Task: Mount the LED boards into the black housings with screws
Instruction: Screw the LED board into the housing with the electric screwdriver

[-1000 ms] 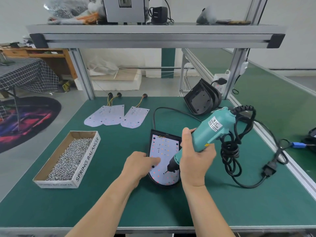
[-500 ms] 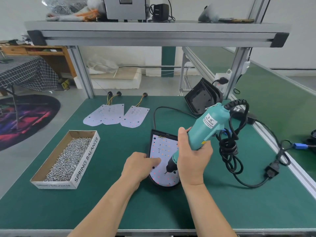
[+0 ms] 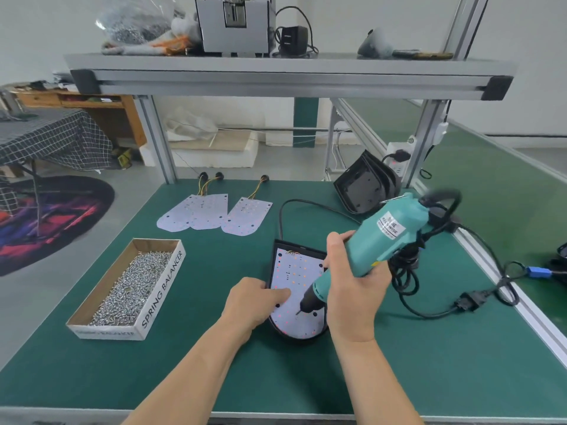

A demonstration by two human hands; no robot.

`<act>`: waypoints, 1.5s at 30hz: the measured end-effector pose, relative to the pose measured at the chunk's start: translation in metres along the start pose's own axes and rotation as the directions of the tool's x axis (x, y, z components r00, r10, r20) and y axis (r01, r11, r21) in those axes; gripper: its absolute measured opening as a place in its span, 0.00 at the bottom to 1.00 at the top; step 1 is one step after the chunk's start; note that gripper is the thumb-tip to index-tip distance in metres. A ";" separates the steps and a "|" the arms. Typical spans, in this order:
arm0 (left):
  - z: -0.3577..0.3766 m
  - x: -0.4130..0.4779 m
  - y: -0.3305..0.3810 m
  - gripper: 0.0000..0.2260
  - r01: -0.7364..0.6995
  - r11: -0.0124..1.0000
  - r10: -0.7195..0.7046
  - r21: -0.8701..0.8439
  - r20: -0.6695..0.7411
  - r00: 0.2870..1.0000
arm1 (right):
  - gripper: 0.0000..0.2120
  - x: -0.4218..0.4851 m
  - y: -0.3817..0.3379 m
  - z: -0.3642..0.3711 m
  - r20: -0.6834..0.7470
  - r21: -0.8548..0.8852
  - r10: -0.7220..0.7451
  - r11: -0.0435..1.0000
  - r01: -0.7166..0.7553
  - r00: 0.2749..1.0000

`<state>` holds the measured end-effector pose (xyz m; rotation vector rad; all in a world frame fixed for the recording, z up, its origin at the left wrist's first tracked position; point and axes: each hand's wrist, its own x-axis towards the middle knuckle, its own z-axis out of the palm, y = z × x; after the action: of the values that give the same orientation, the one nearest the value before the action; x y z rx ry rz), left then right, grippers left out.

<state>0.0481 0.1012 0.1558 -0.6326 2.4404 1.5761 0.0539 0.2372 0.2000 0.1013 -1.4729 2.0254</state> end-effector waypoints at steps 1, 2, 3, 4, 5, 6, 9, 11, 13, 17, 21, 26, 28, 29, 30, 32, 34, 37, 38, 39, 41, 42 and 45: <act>-0.003 -0.001 -0.001 0.19 -0.015 1.000 0.015 0.011 -0.002 1.000 | 0.10 0.003 -0.004 0.000 -0.012 0.002 -0.022 1.000 0.022 1.000; -0.006 -0.002 -0.001 0.21 -0.024 0.999 0.024 0.028 -0.019 1.000 | 0.10 0.006 -0.008 0.000 -0.032 0.000 -0.037 0.999 0.037 0.999; -0.012 -0.003 -0.002 0.21 -0.029 0.999 0.030 0.028 -0.044 0.999 | 0.10 0.010 -0.011 0.000 -0.063 -0.002 -0.041 0.999 0.041 0.997; -0.018 -0.004 -0.002 0.18 -0.028 1.000 0.027 -0.009 -0.054 0.998 | 0.10 0.013 -0.013 -0.001 -0.105 -0.001 -0.035 0.999 0.035 0.994; -0.026 -0.003 -0.002 0.14 -0.035 0.993 0.028 -0.110 -0.060 0.998 | 0.10 0.015 -0.013 -0.001 -0.154 0.001 -0.024 1.000 0.025 0.988; -0.035 -0.005 -0.001 0.07 -0.035 0.969 0.022 -0.246 -0.054 0.998 | 0.09 0.017 -0.013 -0.002 -0.205 0.010 -0.007 1.000 0.010 0.979; -0.055 -0.015 0.004 0.11 -0.062 0.855 0.055 -0.514 -0.029 0.998 | 0.09 0.021 -0.012 -0.005 -0.317 0.088 0.079 0.995 -0.054 0.945; -0.058 -0.025 0.008 0.13 -0.098 0.815 0.115 -0.571 -0.007 0.993 | 0.13 0.022 -0.015 -0.005 -0.331 0.125 0.128 0.988 -0.091 0.935; -0.054 -0.034 0.013 0.12 -0.098 0.776 0.159 -0.623 0.043 0.986 | 0.13 0.023 -0.020 -0.004 -0.325 0.163 0.163 0.980 -0.114 0.932; -0.043 -0.042 0.021 0.08 -0.018 0.672 0.182 -0.740 0.141 0.973 | 0.14 0.027 -0.038 0.004 -0.311 0.221 0.173 0.969 -0.106 0.934; -0.033 -0.048 0.027 0.07 0.073 0.599 0.166 -0.797 0.212 0.963 | 0.16 0.032 -0.050 0.009 -0.288 0.305 0.180 0.948 -0.088 0.940; -0.017 -0.054 0.033 0.10 0.186 0.506 0.098 -0.842 0.270 0.958 | 0.17 0.030 -0.053 0.011 -0.264 0.305 0.149 0.950 -0.065 0.953; -0.014 -0.057 0.036 0.07 0.231 0.477 0.059 -0.848 0.292 0.955 | 0.18 0.028 -0.053 0.011 -0.253 0.300 0.137 0.952 -0.057 0.958; -0.012 -0.058 0.037 0.06 0.256 0.456 0.033 -0.852 0.304 0.952 | 0.18 0.027 -0.052 0.011 -0.249 0.300 0.131 0.953 -0.052 0.960; -0.011 -0.059 0.037 0.05 0.281 0.435 0.009 -0.856 0.316 0.949 | 0.18 0.026 -0.052 0.011 -0.246 0.298 0.124 0.954 -0.047 0.961; -0.010 -0.061 0.037 0.06 0.319 0.409 -0.027 -0.855 0.338 0.941 | 0.18 0.025 -0.052 0.012 -0.249 0.285 0.107 0.958 -0.033 0.963; -0.009 -0.063 0.038 0.10 0.349 0.391 -0.051 -0.852 0.358 0.932 | 0.17 0.025 -0.052 0.013 -0.255 0.271 0.093 0.962 -0.021 0.963; -0.007 -0.066 0.039 0.14 0.378 0.346 -0.067 -0.859 0.379 0.923 | 0.16 0.025 -0.053 0.012 -0.253 0.258 0.076 0.966 -0.008 0.965; -0.007 -0.066 0.039 0.14 0.381 0.329 -0.066 -0.864 0.381 0.922 | 0.15 0.024 -0.053 0.011 -0.253 0.256 0.073 0.967 -0.007 0.965; -0.006 -0.067 0.040 0.14 0.379 0.318 -0.066 -0.869 0.378 0.923 | 0.14 0.024 -0.053 0.011 -0.255 0.253 0.075 0.967 -0.008 0.964; -0.004 -0.067 0.039 0.11 0.354 0.323 -0.069 -0.878 0.352 0.934 | 0.12 0.024 -0.053 0.010 -0.257 0.249 0.083 0.968 -0.017 0.963; -0.002 -0.067 0.039 0.08 0.332 0.337 -0.066 -0.881 0.330 0.942 | 0.12 0.024 -0.052 0.009 -0.257 0.250 0.091 0.968 -0.025 0.962; 0.002 -0.066 0.039 0.05 0.246 0.406 -0.024 -0.880 0.259 0.966 | 0.14 0.023 -0.049 0.007 -0.256 0.250 0.102 0.968 -0.036 0.961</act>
<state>0.0902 0.1339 0.2111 -0.6973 1.1041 2.6738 0.0587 0.2500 0.2530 -0.1219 -1.0719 2.1724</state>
